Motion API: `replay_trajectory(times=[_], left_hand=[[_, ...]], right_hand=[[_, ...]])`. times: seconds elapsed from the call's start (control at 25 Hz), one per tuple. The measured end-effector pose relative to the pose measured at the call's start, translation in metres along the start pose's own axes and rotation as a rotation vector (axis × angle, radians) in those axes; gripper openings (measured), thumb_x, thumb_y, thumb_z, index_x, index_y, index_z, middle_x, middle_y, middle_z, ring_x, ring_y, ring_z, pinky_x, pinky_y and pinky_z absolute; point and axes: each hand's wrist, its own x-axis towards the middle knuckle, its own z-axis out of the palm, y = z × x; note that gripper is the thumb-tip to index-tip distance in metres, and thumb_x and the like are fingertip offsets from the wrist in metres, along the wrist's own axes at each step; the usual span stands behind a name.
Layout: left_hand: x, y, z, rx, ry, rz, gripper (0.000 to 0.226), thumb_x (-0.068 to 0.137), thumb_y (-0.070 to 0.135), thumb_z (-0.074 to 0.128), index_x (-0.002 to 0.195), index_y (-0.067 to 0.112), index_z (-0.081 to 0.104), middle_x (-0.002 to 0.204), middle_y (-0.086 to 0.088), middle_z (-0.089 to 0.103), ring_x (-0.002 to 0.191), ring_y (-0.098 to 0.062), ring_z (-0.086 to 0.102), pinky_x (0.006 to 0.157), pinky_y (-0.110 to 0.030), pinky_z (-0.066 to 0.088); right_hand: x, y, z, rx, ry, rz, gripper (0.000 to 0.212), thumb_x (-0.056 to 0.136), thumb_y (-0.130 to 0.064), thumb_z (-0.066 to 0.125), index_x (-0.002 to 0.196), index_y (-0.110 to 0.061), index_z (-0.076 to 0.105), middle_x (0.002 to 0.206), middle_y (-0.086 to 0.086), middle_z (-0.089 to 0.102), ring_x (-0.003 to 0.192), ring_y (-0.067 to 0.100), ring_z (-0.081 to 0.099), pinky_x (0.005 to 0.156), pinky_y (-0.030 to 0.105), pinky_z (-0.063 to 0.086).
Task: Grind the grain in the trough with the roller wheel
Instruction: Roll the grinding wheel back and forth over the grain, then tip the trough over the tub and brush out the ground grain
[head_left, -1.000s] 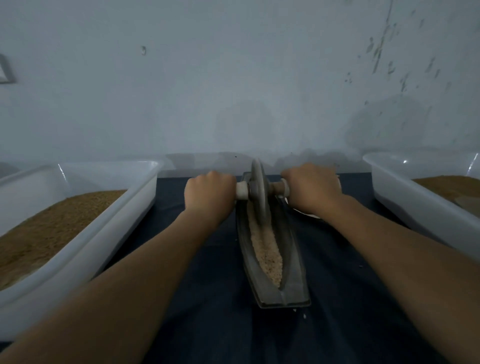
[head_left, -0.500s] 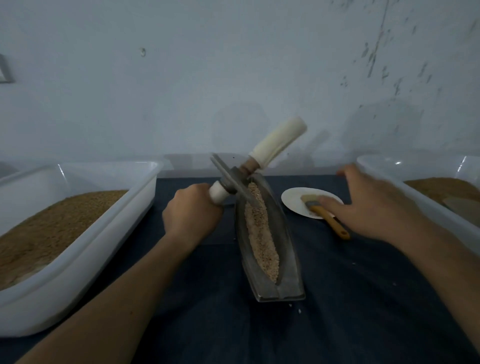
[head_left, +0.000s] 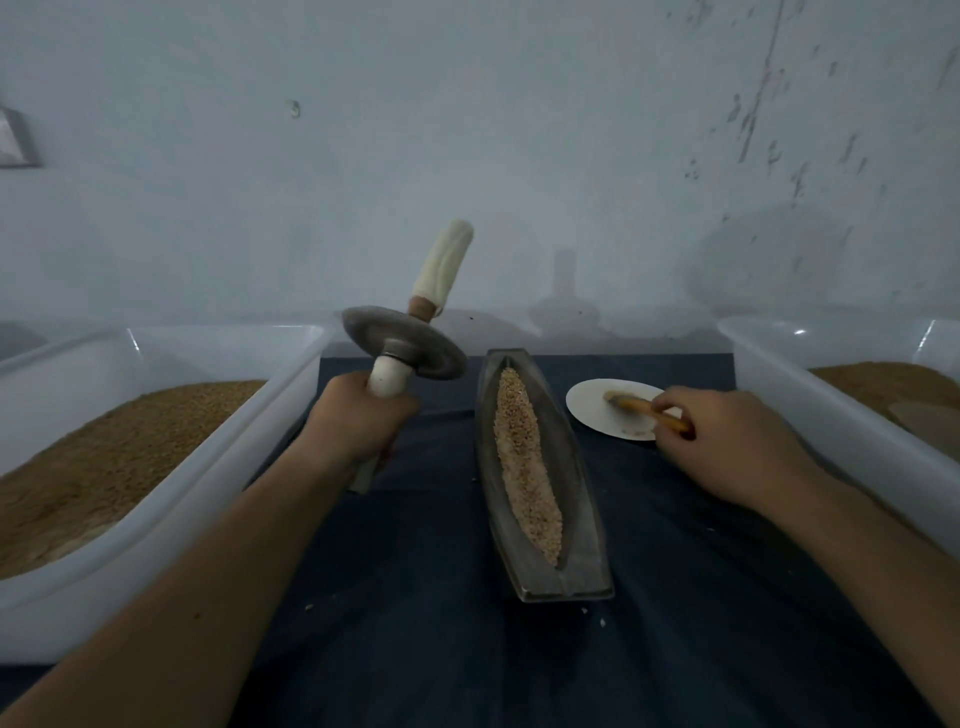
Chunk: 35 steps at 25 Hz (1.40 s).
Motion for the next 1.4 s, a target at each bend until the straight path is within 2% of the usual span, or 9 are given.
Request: replay_trajectory(times=[0.16, 0.32, 0.44, 0.52, 0.8, 0.92, 1.12, 1.28, 1.4], left_hand=[[0.008, -0.009, -0.013, 0.101, -0.040, -0.076, 0.019, 0.084, 0.029, 0.072, 0.090, 0.012, 0.066, 0.051, -0.004, 0.062, 0.042, -0.017, 0.058, 0.046, -0.033, 0.052], [0.000, -0.016, -0.017, 0.202, -0.118, -0.161, 0.021, 0.090, 0.037, 0.066, 0.095, 0.017, 0.065, 0.069, -0.009, 0.069, 0.056, -0.022, 0.065, 0.051, -0.036, 0.057], [-0.012, -0.021, -0.021, 0.278, -0.163, -0.187, 0.026, 0.092, 0.043, 0.065, 0.095, 0.018, 0.065, 0.072, -0.009, 0.070, 0.060, -0.022, 0.067, 0.050, -0.032, 0.055], [-0.016, -0.024, -0.023, 0.310, -0.156, -0.186, 0.025, 0.093, 0.043, 0.063, 0.098, 0.018, 0.064, 0.082, -0.012, 0.070, 0.069, -0.026, 0.069, 0.059, -0.040, 0.061], [-0.020, -0.029, -0.030, 0.445, -0.084, -0.045, 0.021, 0.098, 0.043, 0.054, 0.108, 0.026, 0.061, 0.093, -0.003, 0.067, 0.081, -0.020, 0.066, 0.078, -0.044, 0.059], [-0.019, -0.030, -0.029, 0.536, -0.098, 0.008, 0.037, 0.096, 0.046, 0.054, 0.127, 0.024, 0.053, 0.110, -0.002, 0.062, 0.093, -0.017, 0.060, 0.086, -0.040, 0.052], [-0.021, -0.029, -0.024, 0.608, -0.104, 0.016, 0.045, 0.095, 0.048, 0.055, 0.131, 0.021, 0.048, 0.113, -0.002, 0.060, 0.094, -0.017, 0.058, 0.082, -0.036, 0.048], [-0.019, -0.028, -0.026, 0.616, -0.146, 0.025, 0.042, 0.093, 0.047, 0.053, 0.127, 0.023, 0.050, 0.110, -0.003, 0.062, 0.094, -0.018, 0.061, 0.089, -0.044, 0.053], [-0.019, -0.029, -0.027, 0.619, -0.155, 0.032, 0.041, 0.090, 0.048, 0.053, 0.123, 0.024, 0.053, 0.106, -0.002, 0.064, 0.092, -0.018, 0.062, 0.087, -0.044, 0.055]], right_hand=[[-0.005, -0.009, -0.005, 0.327, 0.363, -0.211, 0.024, 0.095, -0.035, 0.065, 0.111, -0.022, 0.077, 0.078, -0.012, 0.071, 0.070, 0.007, 0.066, 0.069, 0.041, 0.058], [-0.005, -0.043, -0.019, 0.444, 0.419, -0.399, 0.020, 0.098, -0.032, 0.063, 0.108, -0.020, 0.076, 0.076, -0.009, 0.070, 0.068, 0.011, 0.068, 0.064, 0.042, 0.057], [0.006, -0.078, -0.026, 0.369, 0.394, -0.563, 0.022, 0.100, -0.034, 0.060, 0.110, -0.022, 0.075, 0.081, -0.014, 0.069, 0.069, 0.004, 0.062, 0.065, 0.029, 0.053], [0.015, -0.094, -0.024, 0.307, 0.375, -0.603, 0.020, 0.101, -0.031, 0.061, 0.112, -0.021, 0.075, 0.085, -0.013, 0.070, 0.071, 0.002, 0.058, 0.067, 0.024, 0.049], [0.029, -0.117, 0.000, 0.207, 0.342, -0.495, 0.027, 0.103, -0.033, 0.056, 0.099, -0.014, 0.074, 0.076, -0.003, 0.070, 0.065, 0.011, 0.062, 0.064, 0.039, 0.056], [0.025, -0.123, 0.001, 0.168, 0.306, -0.477, 0.028, 0.104, -0.034, 0.055, 0.098, -0.015, 0.074, 0.076, -0.004, 0.069, 0.065, 0.009, 0.061, 0.066, 0.035, 0.055], [-0.003, -0.121, -0.010, 0.144, 0.164, -0.437, 0.033, 0.099, -0.043, 0.048, 0.092, -0.023, 0.073, 0.067, -0.010, 0.063, 0.058, 0.004, 0.057, 0.058, 0.026, 0.050], [-0.007, -0.118, -0.028, 0.294, 0.369, -0.422, 0.025, 0.095, -0.034, 0.057, 0.077, -0.020, 0.068, 0.055, -0.014, 0.054, 0.065, -0.001, 0.060, 0.053, 0.011, 0.042], [0.005, -0.123, -0.029, 0.287, 0.431, -0.402, 0.022, 0.099, -0.027, 0.059, 0.086, -0.015, 0.071, 0.060, -0.011, 0.057, 0.056, 0.008, 0.057, 0.052, 0.013, 0.041]])
